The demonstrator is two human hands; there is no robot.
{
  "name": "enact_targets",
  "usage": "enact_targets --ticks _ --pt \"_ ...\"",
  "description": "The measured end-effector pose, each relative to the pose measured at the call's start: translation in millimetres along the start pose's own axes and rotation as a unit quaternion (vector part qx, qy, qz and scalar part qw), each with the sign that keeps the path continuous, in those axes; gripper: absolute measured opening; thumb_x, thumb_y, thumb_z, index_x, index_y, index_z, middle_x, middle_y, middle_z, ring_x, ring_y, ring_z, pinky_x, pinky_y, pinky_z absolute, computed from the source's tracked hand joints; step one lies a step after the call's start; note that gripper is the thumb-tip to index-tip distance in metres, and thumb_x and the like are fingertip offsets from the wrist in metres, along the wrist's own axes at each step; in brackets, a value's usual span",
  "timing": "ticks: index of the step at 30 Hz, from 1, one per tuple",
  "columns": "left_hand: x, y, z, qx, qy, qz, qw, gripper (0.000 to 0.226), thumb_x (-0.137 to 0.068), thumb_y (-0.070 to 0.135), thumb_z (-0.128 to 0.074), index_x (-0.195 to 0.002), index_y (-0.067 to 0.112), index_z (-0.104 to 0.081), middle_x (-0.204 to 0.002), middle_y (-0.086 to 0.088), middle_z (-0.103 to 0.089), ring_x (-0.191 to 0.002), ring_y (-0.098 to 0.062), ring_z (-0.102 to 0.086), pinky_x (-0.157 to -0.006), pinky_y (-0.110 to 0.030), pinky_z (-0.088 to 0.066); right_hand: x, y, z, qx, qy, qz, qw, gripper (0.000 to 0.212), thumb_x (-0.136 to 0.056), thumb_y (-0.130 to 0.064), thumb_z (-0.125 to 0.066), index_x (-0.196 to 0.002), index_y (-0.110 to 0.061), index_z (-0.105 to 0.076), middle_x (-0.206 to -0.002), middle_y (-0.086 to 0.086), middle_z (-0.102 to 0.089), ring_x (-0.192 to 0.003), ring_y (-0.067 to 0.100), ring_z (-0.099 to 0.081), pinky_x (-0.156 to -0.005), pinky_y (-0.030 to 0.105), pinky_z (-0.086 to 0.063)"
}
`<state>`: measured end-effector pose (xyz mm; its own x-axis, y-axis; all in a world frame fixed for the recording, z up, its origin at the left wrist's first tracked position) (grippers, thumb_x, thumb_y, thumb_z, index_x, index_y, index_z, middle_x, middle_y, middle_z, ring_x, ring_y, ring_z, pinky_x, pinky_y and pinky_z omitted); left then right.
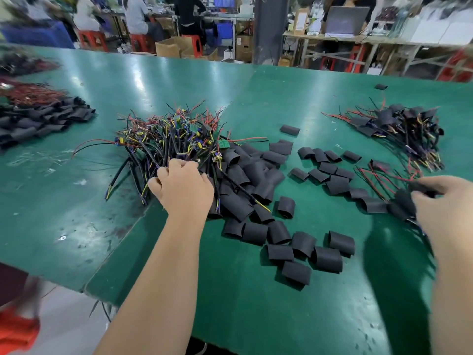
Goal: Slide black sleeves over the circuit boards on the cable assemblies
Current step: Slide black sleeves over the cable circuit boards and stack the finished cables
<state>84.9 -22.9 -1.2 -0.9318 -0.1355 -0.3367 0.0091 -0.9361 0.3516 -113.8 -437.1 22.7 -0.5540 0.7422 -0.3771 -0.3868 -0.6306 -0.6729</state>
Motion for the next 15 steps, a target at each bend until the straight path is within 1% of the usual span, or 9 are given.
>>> enact_targets --ticks 3,6,8,9,10,11,13,14,15 --pt "-10 3 1 -0.039 -0.002 -0.001 0.999 0.026 -0.090 0.036 -0.059 -0.113 0.025 -0.067 -0.121 -0.004 -0.054 -0.116 -0.032 -0.042 -0.098 -0.044 -0.025 0 11 -4 -0.003 0.005 -0.056 0.998 0.025 -0.080 -0.011 -0.065 -0.103 -0.016 -0.071 -0.100 0.013 -0.071 -0.097 0.032 -0.064 -0.094 0.043 -0.049" --pt "-17 5 -5 -0.085 -0.019 -0.018 0.996 0.029 -0.092 0.038 -0.059 -0.114 0.022 -0.067 -0.123 -0.006 -0.051 -0.118 -0.034 -0.040 -0.098 -0.046 -0.027 2 12 0 -0.042 0.020 -0.062 0.997 0.026 -0.078 -0.017 -0.075 -0.104 -0.017 -0.071 -0.101 0.012 -0.072 -0.091 0.023 -0.066 -0.095 0.038 -0.049" --pt "-21 6 -7 -0.095 -0.018 -0.028 0.995 0.030 -0.092 0.038 -0.058 -0.113 0.020 -0.068 -0.123 -0.007 -0.050 -0.117 -0.034 -0.040 -0.097 -0.047 -0.029 1 16 -2 -0.049 0.022 -0.065 0.996 0.019 -0.077 -0.020 -0.077 -0.094 -0.019 -0.070 -0.096 0.011 -0.073 -0.084 0.020 -0.066 -0.090 0.038 -0.050" --pt "-21 6 -7 -0.094 -0.016 -0.031 0.995 0.030 -0.092 0.038 -0.059 -0.112 0.019 -0.068 -0.122 -0.008 -0.050 -0.117 -0.034 -0.040 -0.097 -0.047 -0.030 1 17 -3 -0.056 0.016 -0.062 0.996 0.015 -0.077 -0.020 -0.077 -0.090 -0.022 -0.068 -0.094 0.011 -0.073 -0.081 0.022 -0.068 -0.087 0.040 -0.053" --pt "-22 6 -7 -0.091 -0.013 -0.033 0.995 0.030 -0.092 0.038 -0.059 -0.111 0.017 -0.069 -0.121 -0.008 -0.050 -0.116 -0.035 -0.041 -0.097 -0.048 -0.030 1 20 -6 -0.074 0.007 -0.073 0.995 0.014 -0.079 -0.020 -0.076 -0.088 -0.024 -0.067 -0.091 0.010 -0.073 -0.075 0.024 -0.069 -0.080 0.043 -0.056" --pt "-22 7 -7 -0.090 -0.010 -0.037 0.995 0.030 -0.091 0.037 -0.060 -0.110 0.016 -0.069 -0.120 -0.009 -0.051 -0.115 -0.035 -0.042 -0.097 -0.048 -0.031 1 23 -8 -0.098 0.001 -0.087 0.991 0.012 -0.080 -0.019 -0.075 -0.089 -0.023 -0.067 -0.087 0.009 -0.073 -0.068 0.023 -0.068 -0.071 0.041 -0.059" --pt "-23 8 -5 -0.089 -0.002 -0.044 0.995 0.027 -0.092 0.035 -0.060 -0.107 0.014 -0.070 -0.118 -0.009 -0.051 -0.113 -0.035 -0.043 -0.096 -0.047 -0.032 1 30 -9 -0.130 0.003 -0.115 0.985 0.011 -0.084 -0.020 -0.071 -0.095 -0.018 -0.070 -0.075 0.004 -0.071 -0.054 0.013 -0.062 -0.048 0.029 -0.056" --pt "-23 8 -4 -0.081 0.002 -0.046 0.996 0.026 -0.092 0.033 -0.060 -0.105 0.013 -0.070 -0.117 -0.010 -0.051 -0.112 -0.035 -0.044 -0.095 -0.047 -0.033 1 33 -9 -0.147 0.004 -0.125 0.981 0.013 -0.085 -0.021 -0.069 -0.097 -0.018 -0.071 -0.070 0.002 -0.068 -0.049 0.007 -0.059 -0.041 0.022 -0.049" --pt "-24 7 -3 -0.062 0.005 -0.048 0.997 0.024 -0.092 0.029 -0.060 -0.104 0.011 -0.070 -0.116 -0.010 -0.051 -0.111 -0.035 -0.044 -0.093 -0.046 -0.034 0 36 -8 -0.166 0.008 -0.129 0.978 0.013 -0.086 -0.022 -0.068 -0.098 -0.019 -0.071 -0.067 0.001 -0.066 -0.044 0.002 -0.055 -0.038 0.017 -0.044"
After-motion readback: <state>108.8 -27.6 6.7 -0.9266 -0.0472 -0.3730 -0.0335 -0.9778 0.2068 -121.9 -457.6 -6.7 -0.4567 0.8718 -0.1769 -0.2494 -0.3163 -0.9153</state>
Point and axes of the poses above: each hand's wrist, its own x-axis away from the middle knuckle, its own z-axis out of the back of the hand, y = z × x, the point moved 10 cm from there along -x, towards the middle knuckle
